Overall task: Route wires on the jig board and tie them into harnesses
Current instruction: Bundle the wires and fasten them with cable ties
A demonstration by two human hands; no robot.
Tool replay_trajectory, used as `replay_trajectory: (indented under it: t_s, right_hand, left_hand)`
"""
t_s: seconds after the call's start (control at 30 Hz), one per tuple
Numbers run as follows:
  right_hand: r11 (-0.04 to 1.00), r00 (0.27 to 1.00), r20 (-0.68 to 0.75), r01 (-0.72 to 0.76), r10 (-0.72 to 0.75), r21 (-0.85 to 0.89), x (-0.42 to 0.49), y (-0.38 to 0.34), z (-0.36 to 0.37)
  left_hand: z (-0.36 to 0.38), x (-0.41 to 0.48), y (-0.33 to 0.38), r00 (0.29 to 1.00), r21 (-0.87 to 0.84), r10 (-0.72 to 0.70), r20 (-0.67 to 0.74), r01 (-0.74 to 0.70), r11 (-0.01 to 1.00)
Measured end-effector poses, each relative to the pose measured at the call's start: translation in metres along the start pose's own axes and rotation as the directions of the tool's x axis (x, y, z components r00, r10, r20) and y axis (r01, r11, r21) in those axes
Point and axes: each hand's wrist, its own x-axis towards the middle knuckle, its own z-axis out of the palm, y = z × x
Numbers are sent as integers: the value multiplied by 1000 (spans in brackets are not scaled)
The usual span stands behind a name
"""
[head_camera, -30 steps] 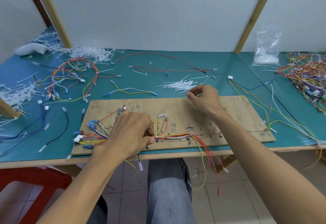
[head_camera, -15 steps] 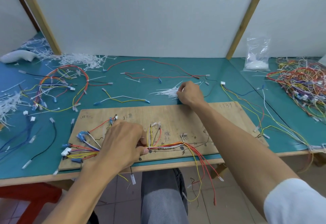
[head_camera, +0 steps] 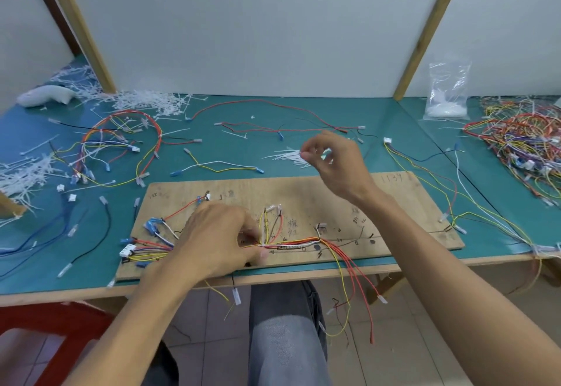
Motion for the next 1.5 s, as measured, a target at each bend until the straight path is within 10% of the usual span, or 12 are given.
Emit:
replay_trajectory:
  t_s: [0.13,0.37,0.6,0.83,1.17,1.4,1.5]
  right_hand:
    - [958,952,116,278,-284,67,-40,-31,-5]
    - [878,872,101,476,-479,54,-72,-54,-5]
    - [912,985,170,-45,-27,407,-86,-55,-24]
    - [483,902,281,-415,327,771,-103,-60,-25]
    - [489,905,198,-376,376,787,-116,-64,-28]
    - [193,795,420,-539,437,820,-123,-50,-30]
    - [283,833,328,-479,445,831,-127,-47,-27]
  left_hand:
    - [-18,-7,16,946,-480,-143,-289,-15,877]
    - [-17,-20,41,966,-417,-171,-193,77,906]
    - [2,-42,48,962,-455,-96,-257,-32,890]
    - [21,-54,60,941,-382,-42,-335,-95,919]
    - [40,-52,71,918,-375,-26,-395,-135,917]
    - [49,-50,76,910,-388,-48,-411,-127,913]
    - [53,-48,78,906,-383,-45,-422,-133,914]
